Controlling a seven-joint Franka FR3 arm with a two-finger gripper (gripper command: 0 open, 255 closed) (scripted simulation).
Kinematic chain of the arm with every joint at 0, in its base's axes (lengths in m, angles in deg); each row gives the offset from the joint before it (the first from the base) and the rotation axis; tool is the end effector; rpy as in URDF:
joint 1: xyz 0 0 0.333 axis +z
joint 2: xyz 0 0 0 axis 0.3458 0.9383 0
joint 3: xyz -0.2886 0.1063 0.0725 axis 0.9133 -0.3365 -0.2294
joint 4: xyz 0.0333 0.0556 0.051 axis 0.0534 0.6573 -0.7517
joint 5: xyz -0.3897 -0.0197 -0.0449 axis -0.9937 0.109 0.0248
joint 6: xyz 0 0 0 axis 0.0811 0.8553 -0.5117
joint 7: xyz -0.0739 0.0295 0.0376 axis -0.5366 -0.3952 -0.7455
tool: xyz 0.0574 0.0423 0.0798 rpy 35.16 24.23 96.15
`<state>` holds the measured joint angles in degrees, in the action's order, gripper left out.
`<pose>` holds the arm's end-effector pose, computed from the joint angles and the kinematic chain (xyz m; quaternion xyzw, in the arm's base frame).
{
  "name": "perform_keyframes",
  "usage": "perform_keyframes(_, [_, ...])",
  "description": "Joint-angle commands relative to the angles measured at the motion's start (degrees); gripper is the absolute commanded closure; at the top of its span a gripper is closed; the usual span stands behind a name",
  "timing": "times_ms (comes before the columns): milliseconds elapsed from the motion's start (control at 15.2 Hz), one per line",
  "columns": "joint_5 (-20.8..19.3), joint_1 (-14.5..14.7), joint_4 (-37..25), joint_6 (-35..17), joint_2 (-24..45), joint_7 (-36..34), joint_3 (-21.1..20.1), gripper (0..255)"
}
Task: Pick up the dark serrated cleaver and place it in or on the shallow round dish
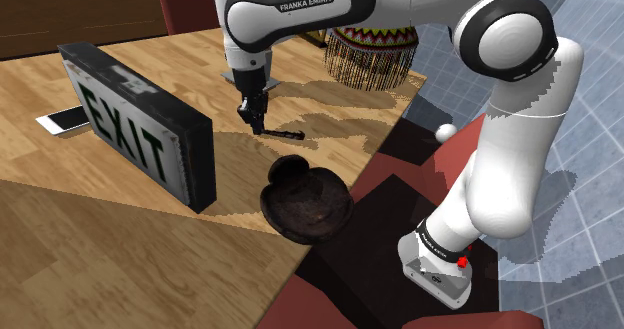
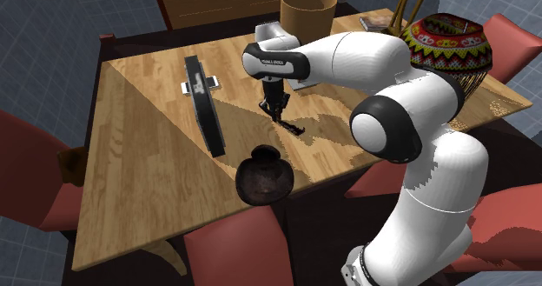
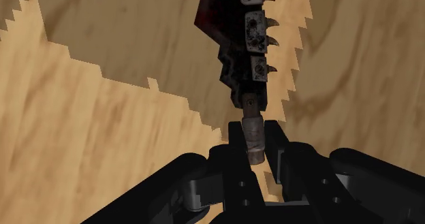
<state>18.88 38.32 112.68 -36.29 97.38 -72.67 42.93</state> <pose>0.5650 0.2651 0.3851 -0.9539 -0.2604 0.1492 0.0049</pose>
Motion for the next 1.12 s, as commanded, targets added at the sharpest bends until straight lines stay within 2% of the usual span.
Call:
perform_keyframes(0, [0.1,0.1,0.2,0.1,0.1,0.0,-0.1,255])
perform_keyframes(132, [0.0,0.1,0.2,-0.1,0.3,0.0,-0.1,255])
perform_keyframes(1056, [0.3,0.0,-7.7,9.8,-1.8,-0.3,-0.2,255])
